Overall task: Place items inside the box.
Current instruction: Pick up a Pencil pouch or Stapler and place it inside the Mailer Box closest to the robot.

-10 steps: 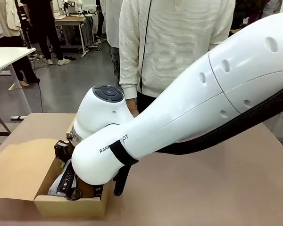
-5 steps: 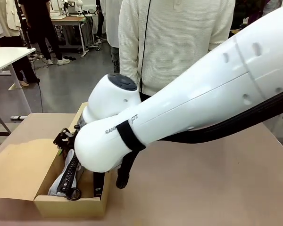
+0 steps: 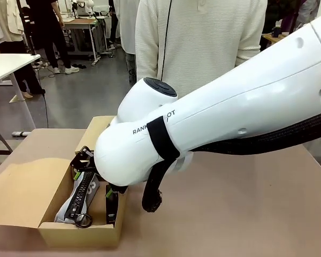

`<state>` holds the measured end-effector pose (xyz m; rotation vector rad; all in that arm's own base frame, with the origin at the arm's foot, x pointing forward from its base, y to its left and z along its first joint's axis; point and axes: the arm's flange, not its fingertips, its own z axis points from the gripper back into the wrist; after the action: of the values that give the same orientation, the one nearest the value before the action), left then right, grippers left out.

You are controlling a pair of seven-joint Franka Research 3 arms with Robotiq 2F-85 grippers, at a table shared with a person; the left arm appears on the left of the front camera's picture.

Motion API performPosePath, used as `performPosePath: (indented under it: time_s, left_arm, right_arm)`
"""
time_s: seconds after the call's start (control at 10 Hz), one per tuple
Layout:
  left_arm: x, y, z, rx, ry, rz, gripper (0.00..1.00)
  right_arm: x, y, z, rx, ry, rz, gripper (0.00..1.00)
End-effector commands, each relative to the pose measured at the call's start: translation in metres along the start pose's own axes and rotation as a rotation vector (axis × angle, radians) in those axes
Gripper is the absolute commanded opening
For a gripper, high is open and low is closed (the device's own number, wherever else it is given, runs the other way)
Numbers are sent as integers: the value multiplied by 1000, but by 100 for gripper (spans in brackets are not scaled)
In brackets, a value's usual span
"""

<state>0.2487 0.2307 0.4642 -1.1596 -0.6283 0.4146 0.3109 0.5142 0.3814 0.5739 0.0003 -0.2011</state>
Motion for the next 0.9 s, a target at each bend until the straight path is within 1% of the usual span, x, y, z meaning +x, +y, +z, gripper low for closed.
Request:
performPosePath:
  time_s: [0.0, 0.1, 0.2, 0.3, 0.4, 0.5, 0.6, 0.7, 0.8]
  left_arm:
    - [-2, 0, -2, -21, -6, -14, 100]
    - [-2, 0, -2, -21, -6, -14, 100]
    - [-2, 0, -2, -21, -6, -14, 100]
    - [-2, 0, -2, -21, -6, -14, 100]
    - [-2, 0, -2, -21, -6, -14, 100]
    - [-2, 0, -2, -21, -6, -14, 100]
    - [-2, 0, -2, -21, -6, -14, 100]
    - [-2, 0, -2, -21, -6, -14, 100]
    - [-2, 0, -2, -21, -6, -14, 100]
  right_arm:
    - [5, 3, -2, 3, -34, -8, 100]
    - [0, 0, 0, 0, 0, 0, 100]
    - [5, 0, 11, 38, 83, -12, 100]
    - [18, -18, 51, 90, 221, -17, 100]
    - [25, -49, 96, 159, 313, -48, 100]
    - [31, -88, 138, 264, 291, -106, 100]
    - [42, -129, 174, 400, 288, -47, 100]
    - [63, -183, 208, 575, 451, 29, 100]
    - [81, -232, 230, 704, 531, 25, 100]
